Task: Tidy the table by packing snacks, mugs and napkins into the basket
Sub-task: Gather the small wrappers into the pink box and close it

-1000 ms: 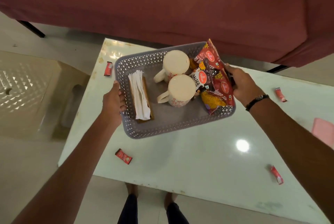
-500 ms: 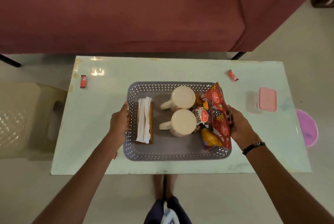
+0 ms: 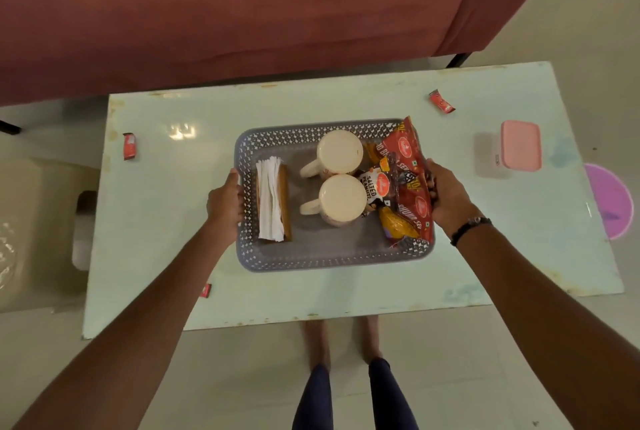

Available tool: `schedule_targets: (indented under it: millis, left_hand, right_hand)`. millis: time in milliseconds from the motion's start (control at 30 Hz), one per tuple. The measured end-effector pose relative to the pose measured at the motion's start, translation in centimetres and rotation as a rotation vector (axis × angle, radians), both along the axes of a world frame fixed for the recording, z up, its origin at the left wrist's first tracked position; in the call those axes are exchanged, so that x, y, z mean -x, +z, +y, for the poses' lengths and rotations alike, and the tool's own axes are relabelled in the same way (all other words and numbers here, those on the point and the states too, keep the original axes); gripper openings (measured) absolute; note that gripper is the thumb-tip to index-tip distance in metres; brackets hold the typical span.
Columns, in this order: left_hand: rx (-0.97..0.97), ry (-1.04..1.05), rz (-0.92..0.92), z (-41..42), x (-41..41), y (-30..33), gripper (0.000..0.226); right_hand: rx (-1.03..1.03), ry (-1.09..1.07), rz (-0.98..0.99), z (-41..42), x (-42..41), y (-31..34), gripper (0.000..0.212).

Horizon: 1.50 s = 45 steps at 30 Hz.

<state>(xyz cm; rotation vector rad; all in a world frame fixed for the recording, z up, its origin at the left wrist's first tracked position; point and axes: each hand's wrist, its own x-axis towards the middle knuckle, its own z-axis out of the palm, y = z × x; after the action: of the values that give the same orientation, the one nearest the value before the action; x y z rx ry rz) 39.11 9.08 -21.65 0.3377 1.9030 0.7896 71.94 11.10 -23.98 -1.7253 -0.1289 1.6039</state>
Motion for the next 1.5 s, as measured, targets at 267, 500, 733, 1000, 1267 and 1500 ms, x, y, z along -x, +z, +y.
schedule_targets:
  millis: [267, 500, 733, 1000, 1267, 1500]
  left_hand:
    - [0.069, 0.027, 0.042, 2.1, -1.4, -2.0, 0.039]
    - [0.117, 0.054, 0.097, 2.5, -1.3, -4.1, 0.061]
    - [0.097, 0.059, 0.072, 2.9, -1.0, -4.3, 0.061]
    - [0.078, 0.056, -0.005, 3.2, -0.5, -4.5, 0.045]
    - [0.155, 0.021, -0.085, 3.6, 0.6, -4.8, 0.051]
    - [0.131, 0.035, -0.031, 3.1, 0.2, -4.9, 0.043]
  right_hand:
    - [0.037, 0.054, -0.074, 2.5, -0.9, -0.7, 0.033]
    - [0.076, 0.075, -0.075, 3.0, -0.7, -2.4, 0.027]
    - [0.088, 0.064, -0.072, 3.0, -0.7, -3.2, 0.032]
    - [0.103, 0.09, -0.067, 3.2, -0.8, -3.2, 0.046]
    - [0.111, 0.146, -0.106, 3.0, -1.0, -2.7, 0.039]
    - [0.078, 0.214, -0.151, 2.9, -0.6, -1.7, 0.037]
